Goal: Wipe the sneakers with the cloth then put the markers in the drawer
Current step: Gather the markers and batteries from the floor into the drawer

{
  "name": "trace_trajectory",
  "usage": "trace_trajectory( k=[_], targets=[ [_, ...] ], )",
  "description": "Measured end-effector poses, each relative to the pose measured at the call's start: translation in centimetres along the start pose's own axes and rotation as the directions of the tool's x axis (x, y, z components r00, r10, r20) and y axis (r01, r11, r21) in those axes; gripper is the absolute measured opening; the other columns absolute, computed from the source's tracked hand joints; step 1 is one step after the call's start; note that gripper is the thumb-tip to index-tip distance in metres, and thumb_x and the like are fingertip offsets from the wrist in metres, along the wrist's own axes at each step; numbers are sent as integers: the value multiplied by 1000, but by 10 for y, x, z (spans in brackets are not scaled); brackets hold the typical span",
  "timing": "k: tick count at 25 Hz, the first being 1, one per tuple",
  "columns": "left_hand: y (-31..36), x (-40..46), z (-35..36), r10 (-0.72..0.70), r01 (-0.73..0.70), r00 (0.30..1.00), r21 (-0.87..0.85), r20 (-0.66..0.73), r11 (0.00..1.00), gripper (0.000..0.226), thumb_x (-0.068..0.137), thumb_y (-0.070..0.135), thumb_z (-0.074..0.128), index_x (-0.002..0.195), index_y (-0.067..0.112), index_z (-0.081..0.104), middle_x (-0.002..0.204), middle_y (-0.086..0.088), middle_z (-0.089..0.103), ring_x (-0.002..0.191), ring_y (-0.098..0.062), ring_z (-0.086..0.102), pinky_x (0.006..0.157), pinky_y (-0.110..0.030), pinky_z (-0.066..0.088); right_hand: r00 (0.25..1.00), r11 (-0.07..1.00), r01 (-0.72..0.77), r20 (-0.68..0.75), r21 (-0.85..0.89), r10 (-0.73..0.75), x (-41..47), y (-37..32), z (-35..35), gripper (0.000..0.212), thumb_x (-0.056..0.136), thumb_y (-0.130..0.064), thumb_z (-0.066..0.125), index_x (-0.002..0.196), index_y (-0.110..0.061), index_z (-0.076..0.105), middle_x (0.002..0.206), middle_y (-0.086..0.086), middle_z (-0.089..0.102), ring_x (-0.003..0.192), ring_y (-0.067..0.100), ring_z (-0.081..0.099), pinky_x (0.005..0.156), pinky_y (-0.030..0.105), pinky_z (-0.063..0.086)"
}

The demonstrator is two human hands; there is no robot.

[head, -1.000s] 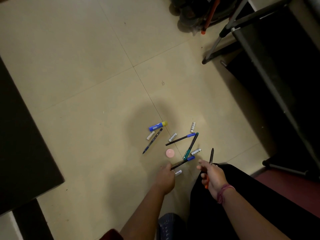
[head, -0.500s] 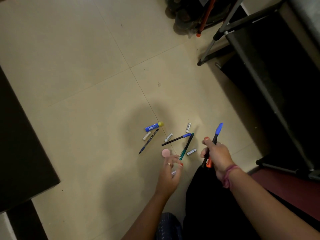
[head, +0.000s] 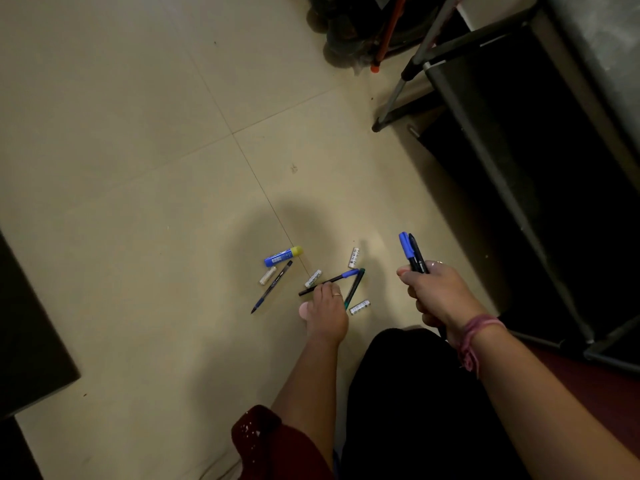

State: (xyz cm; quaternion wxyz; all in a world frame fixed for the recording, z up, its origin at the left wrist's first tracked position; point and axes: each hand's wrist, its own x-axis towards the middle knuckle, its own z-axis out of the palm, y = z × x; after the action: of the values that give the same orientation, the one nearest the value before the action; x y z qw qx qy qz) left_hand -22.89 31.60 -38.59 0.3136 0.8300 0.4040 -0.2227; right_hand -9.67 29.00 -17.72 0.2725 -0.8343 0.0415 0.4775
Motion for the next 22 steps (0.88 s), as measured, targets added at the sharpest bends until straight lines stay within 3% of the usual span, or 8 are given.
trace_trajectory(
  k=[5,9,13,16,22],
  targets=[
    [4,6,15,-8,7,1000,125,7,992,50,96,10,33,145,3,28,138,-12,40,123,-26,41,94,-37,39,1000,997,14,1,-72,-14,17,-2,-1,23,90,-18,54,106,-2,59,63,2,33,46,12,25,38,18,20],
    [3,13,21,31,-21,997,129,-77,991,53,96,11,38,147,2,26,136,-14,43,113,-25,49,89,-35,44,997,994,66,36,-90,-63,23,-8,2,9,88,-22,55,91,-13,55,66,3,32,46,12,24,38,19,20],
    [-3,26,16,-37,43,999,187,-39,981,62,94,25,46,147,3,21,144,-15,32,126,-28,38,101,-37,35,995,992,89,43,-91,-85,26,-9,0,9,88,-24,55,87,-18,50,68,5,32,47,13,23,38,20,21],
    [-5,32,13,-56,62,998,230,-33,971,48,96,18,35,142,4,30,144,-16,33,129,-29,36,105,-36,31,996,994,83,25,-77,-81,26,-11,1,8,88,-25,55,88,-17,52,66,4,35,46,12,24,37,20,21],
    [4,33,13,0,15,999,345,-43,938,32,98,10,31,126,2,45,127,-16,45,117,-28,43,97,-35,35,995,994,96,19,-60,-95,23,-15,4,13,89,-25,55,93,-13,57,65,3,43,46,11,28,38,21,23]
  ],
)
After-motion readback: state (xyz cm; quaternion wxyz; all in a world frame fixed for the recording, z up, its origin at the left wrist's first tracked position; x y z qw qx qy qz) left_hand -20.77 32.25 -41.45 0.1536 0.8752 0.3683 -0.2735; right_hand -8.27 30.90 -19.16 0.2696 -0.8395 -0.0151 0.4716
